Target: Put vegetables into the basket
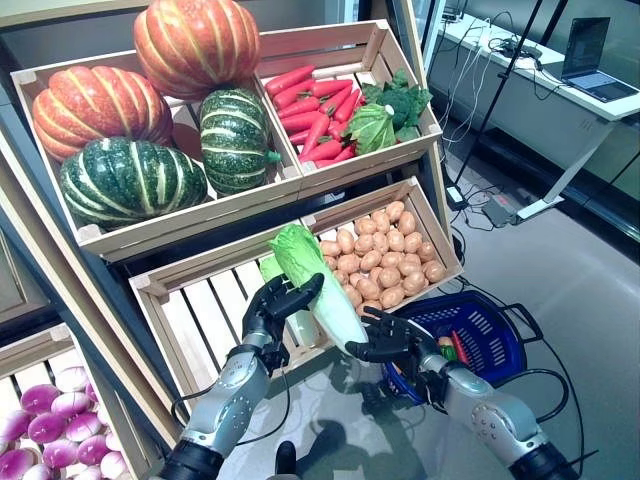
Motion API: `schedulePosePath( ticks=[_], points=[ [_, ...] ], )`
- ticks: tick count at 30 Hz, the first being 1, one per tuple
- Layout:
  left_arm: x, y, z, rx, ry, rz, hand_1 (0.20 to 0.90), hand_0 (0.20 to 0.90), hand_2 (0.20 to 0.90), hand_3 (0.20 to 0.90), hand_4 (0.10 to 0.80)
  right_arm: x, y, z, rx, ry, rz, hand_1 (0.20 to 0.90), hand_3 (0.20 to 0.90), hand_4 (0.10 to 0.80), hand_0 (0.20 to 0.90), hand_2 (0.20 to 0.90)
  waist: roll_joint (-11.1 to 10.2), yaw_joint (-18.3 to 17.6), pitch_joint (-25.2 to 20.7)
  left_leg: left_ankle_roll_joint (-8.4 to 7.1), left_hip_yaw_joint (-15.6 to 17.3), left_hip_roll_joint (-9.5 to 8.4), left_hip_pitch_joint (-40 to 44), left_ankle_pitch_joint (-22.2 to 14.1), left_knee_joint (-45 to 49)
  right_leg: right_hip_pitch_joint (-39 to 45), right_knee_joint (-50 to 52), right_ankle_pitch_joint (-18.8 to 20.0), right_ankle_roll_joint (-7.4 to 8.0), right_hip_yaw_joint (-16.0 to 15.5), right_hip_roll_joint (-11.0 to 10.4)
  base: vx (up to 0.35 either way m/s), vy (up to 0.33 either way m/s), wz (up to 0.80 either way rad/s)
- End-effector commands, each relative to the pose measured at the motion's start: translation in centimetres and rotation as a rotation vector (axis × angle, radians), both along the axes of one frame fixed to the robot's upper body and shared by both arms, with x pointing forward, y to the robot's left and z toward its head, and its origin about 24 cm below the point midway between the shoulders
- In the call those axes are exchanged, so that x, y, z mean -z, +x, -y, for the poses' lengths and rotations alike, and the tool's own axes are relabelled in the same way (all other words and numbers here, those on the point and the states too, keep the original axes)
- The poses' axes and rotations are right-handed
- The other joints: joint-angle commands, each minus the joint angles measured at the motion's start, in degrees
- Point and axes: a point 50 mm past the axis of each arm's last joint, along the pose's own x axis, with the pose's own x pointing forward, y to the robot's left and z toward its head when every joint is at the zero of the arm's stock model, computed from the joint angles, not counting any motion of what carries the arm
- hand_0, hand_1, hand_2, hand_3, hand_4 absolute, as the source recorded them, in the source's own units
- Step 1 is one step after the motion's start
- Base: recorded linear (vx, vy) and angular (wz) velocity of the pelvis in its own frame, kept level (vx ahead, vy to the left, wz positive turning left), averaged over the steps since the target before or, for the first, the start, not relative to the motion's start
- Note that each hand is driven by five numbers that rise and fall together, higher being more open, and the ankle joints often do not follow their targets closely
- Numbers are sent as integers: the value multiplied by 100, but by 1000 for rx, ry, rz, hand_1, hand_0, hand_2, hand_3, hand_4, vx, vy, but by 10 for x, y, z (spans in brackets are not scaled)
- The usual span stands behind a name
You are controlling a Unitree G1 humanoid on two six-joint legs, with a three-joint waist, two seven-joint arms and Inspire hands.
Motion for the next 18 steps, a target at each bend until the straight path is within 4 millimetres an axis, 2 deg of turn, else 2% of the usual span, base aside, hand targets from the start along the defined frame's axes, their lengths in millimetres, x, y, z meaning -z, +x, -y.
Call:
schedulePosePath(
  ticks=[1,13,18],
  points=[
    [-63,27,31,125,-169,324,300,300,300,300,400,-41,19,-35,-134,143,152,900,900,800,900,900,-107,80,-332,-72,34,192,463,-542,10,-336,3,643,-114,211,-335,0,0,0],
    [-65,29,33,163,-96,330,300,300,300,300,400,-40,24,-36,-212,29,181,900,900,800,900,900,-119,116,-356,-92,28,215,458,-514,10,-342,3,659,-107,212,-342,0,0,0],
    [-66,31,35,178,0,341,300,300,300,300,400,-43,28,-43,-291,-37,194,900,900,800,900,900,-116,149,-381,-95,-10,207,460,-508,10,-333,3,659,-110,214,-357,0,0,0]
  ],
)
